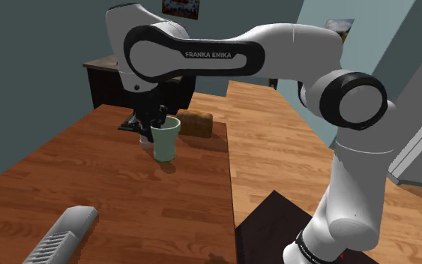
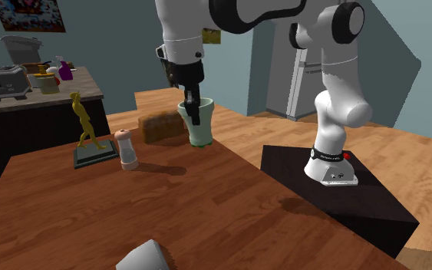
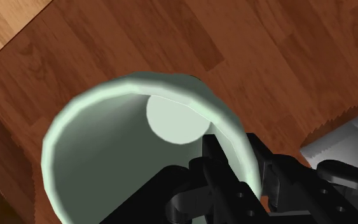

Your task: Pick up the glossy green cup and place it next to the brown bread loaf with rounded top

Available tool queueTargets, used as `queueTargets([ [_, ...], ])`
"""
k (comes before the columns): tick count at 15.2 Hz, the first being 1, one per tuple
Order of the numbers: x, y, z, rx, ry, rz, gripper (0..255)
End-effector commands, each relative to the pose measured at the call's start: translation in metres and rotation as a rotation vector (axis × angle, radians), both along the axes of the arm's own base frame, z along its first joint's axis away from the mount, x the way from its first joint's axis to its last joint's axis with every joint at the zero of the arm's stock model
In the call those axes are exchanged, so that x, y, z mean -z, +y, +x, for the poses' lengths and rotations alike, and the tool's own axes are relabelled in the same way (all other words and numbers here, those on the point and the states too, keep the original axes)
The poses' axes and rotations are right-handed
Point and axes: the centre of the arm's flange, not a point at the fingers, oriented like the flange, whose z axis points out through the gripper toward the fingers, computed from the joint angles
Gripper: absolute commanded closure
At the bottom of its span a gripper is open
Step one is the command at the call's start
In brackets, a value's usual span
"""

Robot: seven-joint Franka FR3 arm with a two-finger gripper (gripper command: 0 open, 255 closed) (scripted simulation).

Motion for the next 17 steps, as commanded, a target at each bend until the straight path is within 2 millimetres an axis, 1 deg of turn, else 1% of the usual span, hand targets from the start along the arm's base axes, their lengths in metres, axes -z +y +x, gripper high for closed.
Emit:
queueTargets([
  [1, -0.001, -0.026, 0.005, -0.001, 0.000, 0.001, 255],
  [17, -0.001, -0.233, 0.046, -0.001, 0.000, 0.001, 255],
])
